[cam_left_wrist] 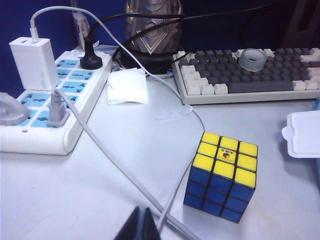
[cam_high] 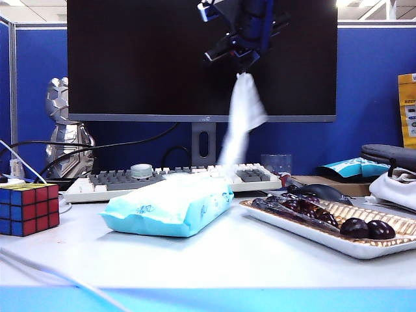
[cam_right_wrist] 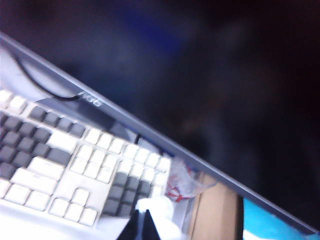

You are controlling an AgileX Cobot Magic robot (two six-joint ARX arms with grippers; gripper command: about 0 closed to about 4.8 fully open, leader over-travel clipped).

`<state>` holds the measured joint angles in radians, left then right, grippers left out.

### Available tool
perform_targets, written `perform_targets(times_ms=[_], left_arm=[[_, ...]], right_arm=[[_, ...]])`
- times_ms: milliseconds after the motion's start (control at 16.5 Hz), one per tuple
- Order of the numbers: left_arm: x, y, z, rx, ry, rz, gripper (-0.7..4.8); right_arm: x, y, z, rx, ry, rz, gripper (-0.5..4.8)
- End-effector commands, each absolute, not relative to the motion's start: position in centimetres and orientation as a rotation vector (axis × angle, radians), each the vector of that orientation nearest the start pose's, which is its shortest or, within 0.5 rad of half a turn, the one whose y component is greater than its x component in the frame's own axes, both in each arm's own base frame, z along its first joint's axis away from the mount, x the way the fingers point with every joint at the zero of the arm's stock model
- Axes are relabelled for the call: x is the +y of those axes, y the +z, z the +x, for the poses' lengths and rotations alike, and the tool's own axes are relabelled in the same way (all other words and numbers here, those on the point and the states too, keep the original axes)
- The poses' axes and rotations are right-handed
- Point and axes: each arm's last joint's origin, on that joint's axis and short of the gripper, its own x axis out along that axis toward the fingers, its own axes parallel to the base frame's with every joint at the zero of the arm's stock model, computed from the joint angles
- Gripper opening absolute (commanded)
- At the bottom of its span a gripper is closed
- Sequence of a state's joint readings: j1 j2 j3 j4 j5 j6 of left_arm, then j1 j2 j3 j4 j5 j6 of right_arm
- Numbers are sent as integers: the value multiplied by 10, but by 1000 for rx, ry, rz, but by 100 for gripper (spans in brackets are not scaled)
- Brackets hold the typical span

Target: Pull out a wet wipe from the sky blue wet wipes packet and place it on the table.

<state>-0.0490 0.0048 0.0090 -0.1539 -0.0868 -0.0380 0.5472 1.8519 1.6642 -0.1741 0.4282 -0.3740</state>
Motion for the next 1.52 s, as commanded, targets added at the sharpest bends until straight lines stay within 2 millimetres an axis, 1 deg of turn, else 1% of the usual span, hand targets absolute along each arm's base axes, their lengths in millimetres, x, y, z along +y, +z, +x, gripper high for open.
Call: perform_targets(times_ms=[61,182,243,364,424,606,788,909,1031,1091,1152,1213,1273,1394,1455,1516], left_arm=[[-2,149,96,159,41,-27,-5],[-2,149,96,159,40,-27,-5],[-2,149,96,159,41,-27,-5],[-2,149,96,159,41,-27,-5],[-2,149,96,159,41,-27,-5],[-2,149,96,159,41,-27,-5],[-2,149,96,159,41,-27,-5],[-2,149,96,159,42,-26,-5],[-2,149,96,159,41,-26,-5],[-2,149,96,159,41,-27,-5],[-2,149,96,159,42,-27,-5],[-2,149,96,159,41,-27,-5],[-2,149,96,159,41,-26,-5],[-2,149,96,159,41,-27,-5],[-2,149,96,159,41,-26,-5],[-2,149,96,159,42,-27,-5]], right_arm=[[211,334,381,312,228,-517,-1],[211,322,381,391,285,-492,-1],[211,311,381,460,317,-509,-1],[211,296,387,515,318,-518,-1],[211,283,393,550,318,-514,-1],[211,259,401,626,313,-521,-1],[207,240,407,694,294,-504,-1],[204,231,415,698,273,-499,-1],[204,228,418,687,244,-488,1],[203,228,419,684,243,-484,83],[203,229,419,680,242,-483,184],[203,230,419,678,242,-482,203],[203,232,418,670,242,-479,203],[204,246,414,625,253,-462,196],[204,254,413,596,253,-448,170],[202,271,410,539,249,-424,106]])
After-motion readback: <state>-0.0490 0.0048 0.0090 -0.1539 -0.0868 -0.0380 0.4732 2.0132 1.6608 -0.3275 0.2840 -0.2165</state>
